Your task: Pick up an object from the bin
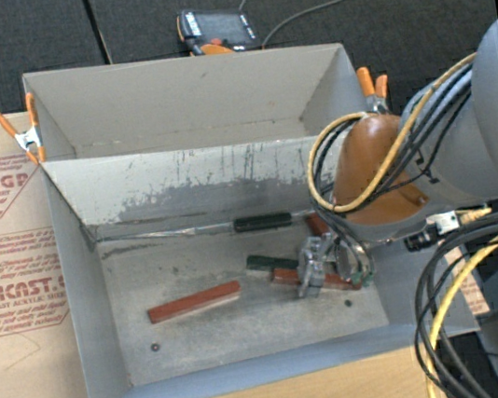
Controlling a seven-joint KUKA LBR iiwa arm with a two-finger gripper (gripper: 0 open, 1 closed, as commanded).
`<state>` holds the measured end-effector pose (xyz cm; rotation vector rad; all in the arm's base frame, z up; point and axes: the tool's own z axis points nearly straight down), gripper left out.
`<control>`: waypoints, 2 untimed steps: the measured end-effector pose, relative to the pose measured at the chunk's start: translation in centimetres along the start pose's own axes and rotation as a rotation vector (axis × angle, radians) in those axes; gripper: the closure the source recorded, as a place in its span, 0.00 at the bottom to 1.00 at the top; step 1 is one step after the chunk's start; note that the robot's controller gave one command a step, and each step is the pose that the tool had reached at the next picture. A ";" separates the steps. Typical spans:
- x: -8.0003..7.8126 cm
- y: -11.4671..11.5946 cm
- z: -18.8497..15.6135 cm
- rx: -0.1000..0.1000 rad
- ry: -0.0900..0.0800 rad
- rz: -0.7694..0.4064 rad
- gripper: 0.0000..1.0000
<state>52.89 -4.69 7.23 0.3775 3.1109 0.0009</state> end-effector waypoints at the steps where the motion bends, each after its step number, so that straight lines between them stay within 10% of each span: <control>1: 0.2 0.0 0.2 0.001 0.007 -0.001 0.00; 2: 0.2 0.0 0.2 0.001 0.007 -0.001 1.00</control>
Offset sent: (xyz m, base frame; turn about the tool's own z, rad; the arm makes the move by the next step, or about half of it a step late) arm 0.0000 0.0000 0.0000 0.0000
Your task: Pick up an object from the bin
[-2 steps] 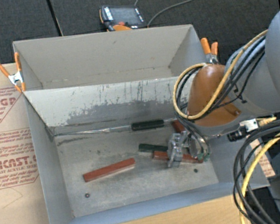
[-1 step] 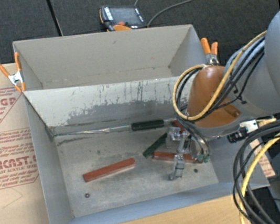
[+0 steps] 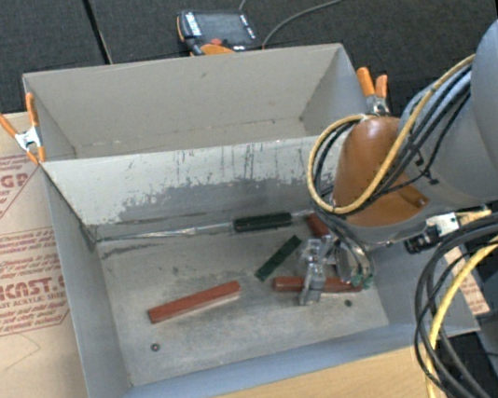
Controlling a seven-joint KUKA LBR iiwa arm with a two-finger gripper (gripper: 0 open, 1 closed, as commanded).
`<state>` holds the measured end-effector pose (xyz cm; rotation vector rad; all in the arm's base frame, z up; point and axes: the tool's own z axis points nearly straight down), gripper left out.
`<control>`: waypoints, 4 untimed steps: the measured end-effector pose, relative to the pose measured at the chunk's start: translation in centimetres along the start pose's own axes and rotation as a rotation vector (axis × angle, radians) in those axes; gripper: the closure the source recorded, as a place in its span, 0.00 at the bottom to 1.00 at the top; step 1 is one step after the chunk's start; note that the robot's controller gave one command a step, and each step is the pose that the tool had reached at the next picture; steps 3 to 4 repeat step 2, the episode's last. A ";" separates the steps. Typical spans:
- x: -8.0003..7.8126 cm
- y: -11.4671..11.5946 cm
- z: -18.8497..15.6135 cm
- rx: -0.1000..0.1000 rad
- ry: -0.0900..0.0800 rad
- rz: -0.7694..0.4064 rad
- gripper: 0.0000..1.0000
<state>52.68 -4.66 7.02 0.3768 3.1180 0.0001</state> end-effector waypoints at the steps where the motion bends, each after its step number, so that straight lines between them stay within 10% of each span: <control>1: 2.6 6.1 -11.2 -0.004 -0.006 0.009 1.00; 2: 4.4 3.5 -23.0 -0.002 -0.008 -0.062 1.00; 4: 4.4 3.5 -23.0 -0.002 -0.008 -0.062 1.00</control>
Offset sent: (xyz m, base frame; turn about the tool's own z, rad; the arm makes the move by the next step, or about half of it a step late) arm -0.0126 0.0613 0.1080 0.0149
